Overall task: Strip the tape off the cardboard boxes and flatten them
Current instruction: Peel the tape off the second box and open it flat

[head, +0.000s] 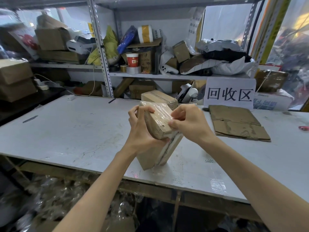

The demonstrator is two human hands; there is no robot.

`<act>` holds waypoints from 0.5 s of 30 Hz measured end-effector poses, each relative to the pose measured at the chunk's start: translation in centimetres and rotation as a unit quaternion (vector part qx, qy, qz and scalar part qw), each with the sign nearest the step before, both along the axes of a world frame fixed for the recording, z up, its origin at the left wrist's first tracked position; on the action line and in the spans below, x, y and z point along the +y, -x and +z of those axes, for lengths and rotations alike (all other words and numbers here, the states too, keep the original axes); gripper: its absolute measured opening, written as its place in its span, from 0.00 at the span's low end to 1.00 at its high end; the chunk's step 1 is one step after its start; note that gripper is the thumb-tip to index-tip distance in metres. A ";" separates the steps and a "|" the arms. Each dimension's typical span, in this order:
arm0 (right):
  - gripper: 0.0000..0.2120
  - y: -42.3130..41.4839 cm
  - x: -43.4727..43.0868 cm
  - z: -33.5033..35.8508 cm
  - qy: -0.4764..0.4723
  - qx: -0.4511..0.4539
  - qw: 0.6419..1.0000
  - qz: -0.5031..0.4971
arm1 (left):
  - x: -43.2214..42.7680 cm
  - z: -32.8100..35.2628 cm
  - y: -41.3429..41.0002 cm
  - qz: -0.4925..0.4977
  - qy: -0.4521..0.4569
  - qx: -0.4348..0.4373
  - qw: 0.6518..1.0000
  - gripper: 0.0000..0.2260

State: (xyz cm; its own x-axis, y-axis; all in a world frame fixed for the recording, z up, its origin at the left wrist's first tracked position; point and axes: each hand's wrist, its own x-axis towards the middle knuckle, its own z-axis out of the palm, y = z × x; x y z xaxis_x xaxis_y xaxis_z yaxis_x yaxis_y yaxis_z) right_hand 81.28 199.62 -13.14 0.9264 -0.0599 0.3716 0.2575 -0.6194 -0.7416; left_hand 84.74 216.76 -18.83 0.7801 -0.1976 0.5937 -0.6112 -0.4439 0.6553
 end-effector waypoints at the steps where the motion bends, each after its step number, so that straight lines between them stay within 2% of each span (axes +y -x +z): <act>1: 0.10 0.0 -0.1 0.2 0.011 0.009 1.000 -0.001 | 0.0 0.0 0.0 0.002 -0.005 -0.002 1.000 0.38; 4: 0.02 0.3 -0.3 0.6 0.088 -0.027 0.996 -0.005 | -0.4 -0.2 -0.1 0.017 -0.014 -0.007 1.000 0.38; 6: 0.04 0.3 -0.2 0.4 0.174 -0.075 0.981 -0.031 | -0.8 -0.1 -0.1 0.043 -0.023 -0.010 0.999 0.38; 8: 0.04 0.2 -0.4 0.2 0.194 -0.073 0.977 -0.052 | -1.2 0.0 -0.1 0.051 -0.030 -0.009 0.998 0.39; 10: 0.05 0.0 -0.7 0.0 0.152 -0.050 0.986 -0.049 | -1.3 -0.1 -0.2 0.043 -0.029 -0.011 0.999 0.39; 13: 0.08 0.0 -1.4 -0.3 -0.004 0.015 1.000 0.000 | -1.1 -0.2 -0.1 0.034 -0.011 -0.009 0.999 0.39; 15: 0.07 -0.1 -1.9 -0.6 -0.090 0.050 0.993 0.055 | -0.9 -0.2 0.0 0.031 -0.008 -0.005 0.999 0.39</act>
State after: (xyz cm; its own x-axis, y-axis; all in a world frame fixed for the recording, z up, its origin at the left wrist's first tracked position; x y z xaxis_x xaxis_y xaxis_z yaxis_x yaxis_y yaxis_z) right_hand 81.33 197.75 -13.72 0.9628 -0.0129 0.2699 0.2359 -0.4469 -0.8629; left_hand 84.77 215.82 -19.07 0.7849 -0.1579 0.5991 -0.5887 -0.4913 0.6419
